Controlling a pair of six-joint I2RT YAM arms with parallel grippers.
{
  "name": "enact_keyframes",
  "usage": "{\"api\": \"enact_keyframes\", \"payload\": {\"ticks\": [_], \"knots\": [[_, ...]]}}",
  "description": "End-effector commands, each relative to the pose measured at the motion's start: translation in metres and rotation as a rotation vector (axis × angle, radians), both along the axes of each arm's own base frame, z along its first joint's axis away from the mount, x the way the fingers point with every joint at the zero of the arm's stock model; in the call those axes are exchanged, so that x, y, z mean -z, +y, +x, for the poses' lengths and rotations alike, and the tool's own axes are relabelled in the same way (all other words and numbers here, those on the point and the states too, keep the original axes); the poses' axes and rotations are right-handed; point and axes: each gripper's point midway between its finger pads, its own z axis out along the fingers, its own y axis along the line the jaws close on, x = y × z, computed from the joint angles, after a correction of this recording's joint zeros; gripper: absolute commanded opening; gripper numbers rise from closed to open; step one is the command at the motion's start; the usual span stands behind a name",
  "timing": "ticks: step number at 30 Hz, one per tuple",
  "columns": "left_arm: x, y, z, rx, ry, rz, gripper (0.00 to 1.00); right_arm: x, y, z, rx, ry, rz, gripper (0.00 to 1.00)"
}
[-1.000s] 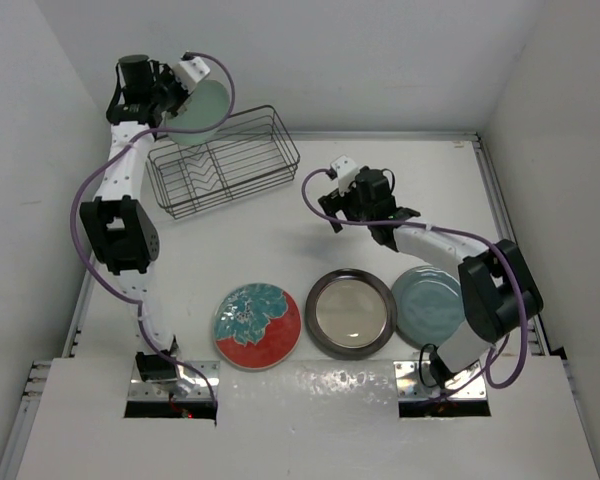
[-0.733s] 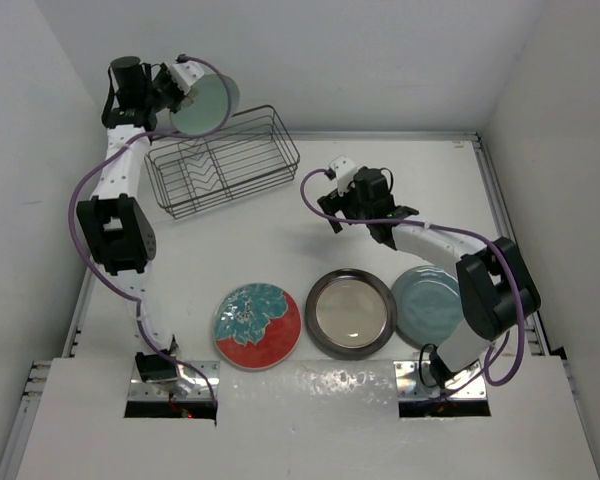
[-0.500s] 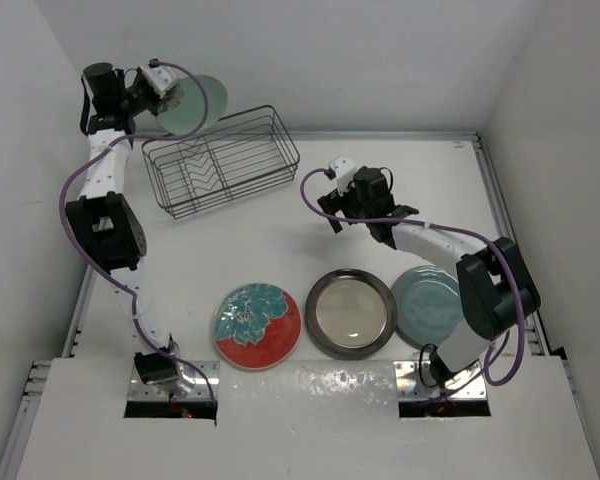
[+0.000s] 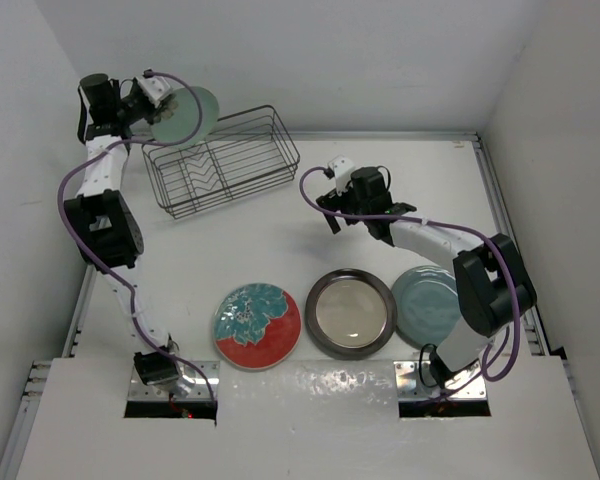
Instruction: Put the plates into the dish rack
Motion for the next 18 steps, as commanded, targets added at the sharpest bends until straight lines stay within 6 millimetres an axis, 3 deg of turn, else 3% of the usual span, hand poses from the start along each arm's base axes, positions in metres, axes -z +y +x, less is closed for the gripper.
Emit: {"api": "enact_keyframes", "payload": {"ticks": [1, 7, 14, 18], "knots": [[-0.071, -0.015, -0.002, 0.079, -0.238, 0.062, 0.0, -0.018, 0.008, 0.008, 0.007, -0.025, 0.039, 0.99], [-0.079, -0.022, -0.008, 0.108, -0.25, 0.059, 0.0, -0.017, 0.007, 0.007, 0.017, -0.017, 0.04, 0.99], [-0.048, -0.018, -0.002, 0.097, -0.223, 0.122, 0.0, -0.019, 0.005, 0.004, 0.019, -0.012, 0.034, 0.99], [-0.051, -0.013, 0.007, 0.085, -0.25, 0.132, 0.0, -0.023, 0.004, 0.005, 0.017, -0.016, 0.027, 0.99]]}}
